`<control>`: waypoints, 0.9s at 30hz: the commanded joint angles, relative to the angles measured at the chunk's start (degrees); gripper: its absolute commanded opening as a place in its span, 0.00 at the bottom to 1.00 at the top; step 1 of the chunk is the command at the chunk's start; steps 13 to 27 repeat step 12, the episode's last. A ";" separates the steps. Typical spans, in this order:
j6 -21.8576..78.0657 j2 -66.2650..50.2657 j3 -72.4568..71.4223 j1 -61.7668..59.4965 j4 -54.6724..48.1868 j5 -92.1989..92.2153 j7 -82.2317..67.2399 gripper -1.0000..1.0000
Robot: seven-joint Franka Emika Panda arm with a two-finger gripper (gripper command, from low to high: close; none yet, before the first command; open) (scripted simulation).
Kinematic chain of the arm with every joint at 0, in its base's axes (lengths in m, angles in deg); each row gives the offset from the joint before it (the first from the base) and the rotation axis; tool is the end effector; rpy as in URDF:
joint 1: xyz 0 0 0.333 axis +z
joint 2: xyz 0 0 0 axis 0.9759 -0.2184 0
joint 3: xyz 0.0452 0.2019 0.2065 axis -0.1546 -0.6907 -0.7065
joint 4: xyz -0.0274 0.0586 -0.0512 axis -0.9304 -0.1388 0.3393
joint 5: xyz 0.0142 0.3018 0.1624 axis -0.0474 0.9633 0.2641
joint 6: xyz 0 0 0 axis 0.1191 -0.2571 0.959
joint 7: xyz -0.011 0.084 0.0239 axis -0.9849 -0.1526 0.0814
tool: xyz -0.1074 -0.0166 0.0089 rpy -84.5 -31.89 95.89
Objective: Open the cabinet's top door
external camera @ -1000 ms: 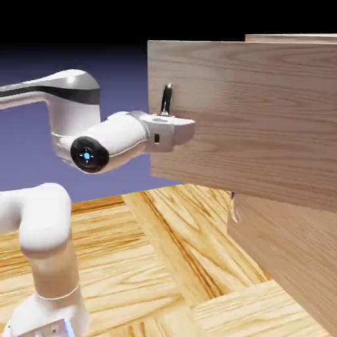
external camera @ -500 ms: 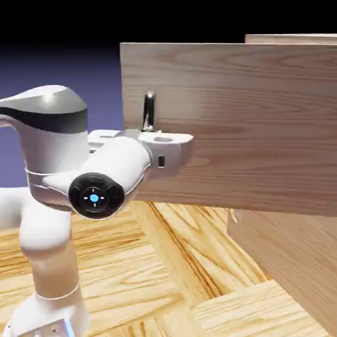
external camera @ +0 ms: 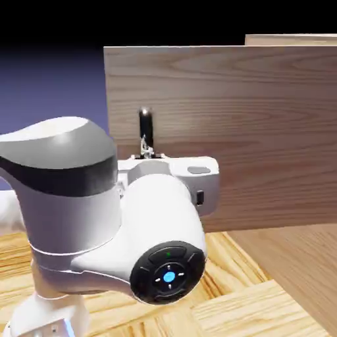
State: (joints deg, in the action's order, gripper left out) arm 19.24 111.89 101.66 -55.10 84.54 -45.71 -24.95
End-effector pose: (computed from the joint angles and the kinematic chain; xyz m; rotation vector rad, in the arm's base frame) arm 0.1219 -0.3385 0.5355 -1.5616 -0.4537 -0.7836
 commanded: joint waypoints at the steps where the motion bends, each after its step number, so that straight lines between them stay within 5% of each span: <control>1: 1.35 0.14 0.92 1.76 -2.07 -0.42 0.39 0.00; 12: 15.81 3.04 8.17 20.30 -24.91 -2.89 5.99 0.00; 27: 15.81 3.04 8.17 20.30 -24.91 -2.89 5.99 0.00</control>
